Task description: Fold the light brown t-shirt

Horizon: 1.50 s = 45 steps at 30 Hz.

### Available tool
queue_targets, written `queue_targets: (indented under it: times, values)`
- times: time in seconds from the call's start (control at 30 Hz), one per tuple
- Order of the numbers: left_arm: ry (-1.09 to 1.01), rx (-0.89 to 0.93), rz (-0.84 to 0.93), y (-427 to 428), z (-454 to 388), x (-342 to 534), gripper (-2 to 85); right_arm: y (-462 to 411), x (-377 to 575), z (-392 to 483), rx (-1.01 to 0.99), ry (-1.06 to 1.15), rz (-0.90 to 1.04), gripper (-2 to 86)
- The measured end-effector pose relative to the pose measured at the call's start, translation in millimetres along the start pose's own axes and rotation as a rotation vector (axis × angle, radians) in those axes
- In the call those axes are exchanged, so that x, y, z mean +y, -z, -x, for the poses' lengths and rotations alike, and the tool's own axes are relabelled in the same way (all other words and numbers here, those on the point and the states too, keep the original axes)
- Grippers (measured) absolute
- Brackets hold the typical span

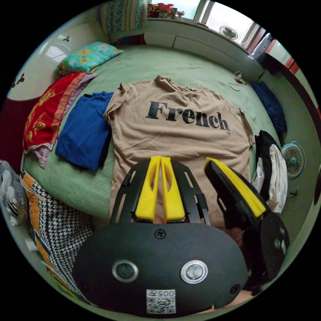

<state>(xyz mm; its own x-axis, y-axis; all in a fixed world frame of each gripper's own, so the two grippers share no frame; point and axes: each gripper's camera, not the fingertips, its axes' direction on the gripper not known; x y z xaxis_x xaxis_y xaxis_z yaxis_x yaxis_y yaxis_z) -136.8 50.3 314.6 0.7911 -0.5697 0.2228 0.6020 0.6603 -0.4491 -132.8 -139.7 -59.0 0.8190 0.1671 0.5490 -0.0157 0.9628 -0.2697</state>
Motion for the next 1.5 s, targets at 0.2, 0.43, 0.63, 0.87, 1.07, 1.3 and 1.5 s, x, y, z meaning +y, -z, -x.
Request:
queue_targets:
  times: [0.2,0.43,0.63,0.87,1.07,1.3,1.5]
  values:
    - [-0.022,-0.048,0.004,-2,4,3,-0.6,-7,2,7,0.07,0.006,0.038,-1.2]
    - [-0.042,-0.059,-0.029,-5,13,8,-0.3,-8,2,-6,-0.041,-0.083,0.013,-1.1]
    - [-0.009,-0.04,0.004,-14,27,12,-0.2,-13,4,-6,-0.066,-0.124,0.029,-1.2]
    - [-0.021,-0.077,0.009,-18,34,12,-0.1,-18,8,14,-0.036,-0.081,0.011,-1.2]
    - [-0.028,-0.086,0.002,-18,40,15,-0.2,-24,3,16,0.037,-0.065,0.002,-1.2]
    - [-0.076,-0.105,0.013,-27,47,22,-0.1,-25,4,21,0.084,-0.04,-0.01,-1.3]
    - [-0.053,-0.033,0.015,-30,57,20,-0.1,-29,8,25,0.044,-0.043,-0.001,-1.3]
